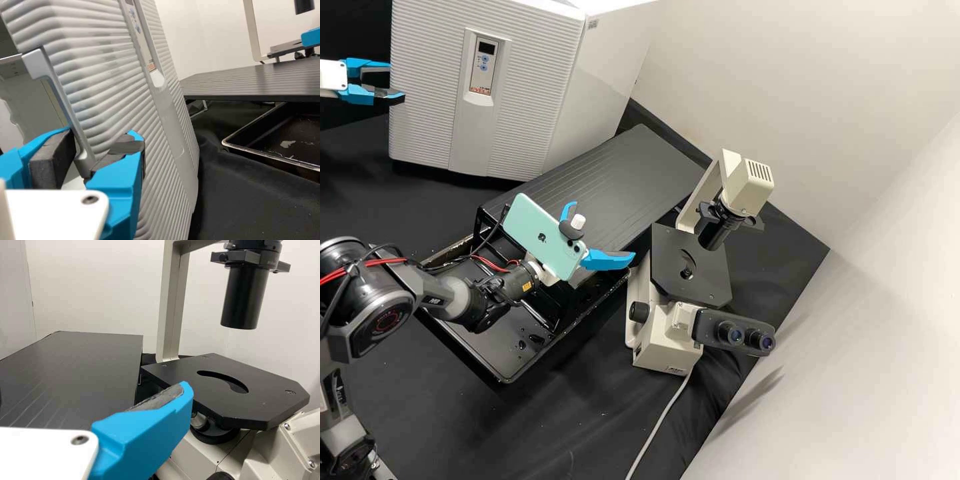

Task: Open the incubator door

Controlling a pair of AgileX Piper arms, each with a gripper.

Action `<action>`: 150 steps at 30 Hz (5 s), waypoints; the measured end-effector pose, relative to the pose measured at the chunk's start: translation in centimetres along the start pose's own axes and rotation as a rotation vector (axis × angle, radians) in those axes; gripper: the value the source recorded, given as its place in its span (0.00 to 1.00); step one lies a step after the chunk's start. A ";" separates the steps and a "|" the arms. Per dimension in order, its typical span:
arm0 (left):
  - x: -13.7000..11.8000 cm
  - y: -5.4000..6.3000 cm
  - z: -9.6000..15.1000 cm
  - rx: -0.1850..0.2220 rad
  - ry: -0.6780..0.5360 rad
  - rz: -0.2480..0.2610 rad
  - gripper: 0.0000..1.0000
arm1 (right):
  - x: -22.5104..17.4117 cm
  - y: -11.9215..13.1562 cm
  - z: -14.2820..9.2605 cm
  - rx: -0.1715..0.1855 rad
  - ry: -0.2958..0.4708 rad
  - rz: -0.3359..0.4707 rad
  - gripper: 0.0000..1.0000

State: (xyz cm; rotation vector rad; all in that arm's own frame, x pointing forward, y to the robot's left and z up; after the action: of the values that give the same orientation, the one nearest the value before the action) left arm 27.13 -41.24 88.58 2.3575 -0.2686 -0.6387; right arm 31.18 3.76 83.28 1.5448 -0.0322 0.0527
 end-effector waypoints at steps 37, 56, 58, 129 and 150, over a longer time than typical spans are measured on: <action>-4.3 2.2 0.4 -0.110 0.240 0.091 0.00 | 0.0 0.0 0.0 0.000 0.000 0.000 1.00; -0.4 -0.3 -1.5 -0.083 0.144 0.049 1.00 | 0.0 0.0 0.0 0.000 0.000 0.000 1.00; 0.6 -0.6 -2.3 -0.091 0.145 0.061 1.00 | 0.0 0.0 0.0 0.000 0.000 0.000 1.00; 5.7 0.7 4.9 -0.092 -0.077 0.083 1.00 | 0.0 0.0 0.0 0.000 0.000 0.000 1.00; 4.3 0.9 6.3 -0.119 0.339 0.237 1.00 | 0.0 0.0 0.0 0.000 0.000 0.000 1.00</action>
State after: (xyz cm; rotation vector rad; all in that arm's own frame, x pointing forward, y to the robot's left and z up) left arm 27.59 -46.90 83.45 2.2285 -0.3397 -0.1345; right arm 31.18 3.76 83.28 1.5448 -0.0322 0.0527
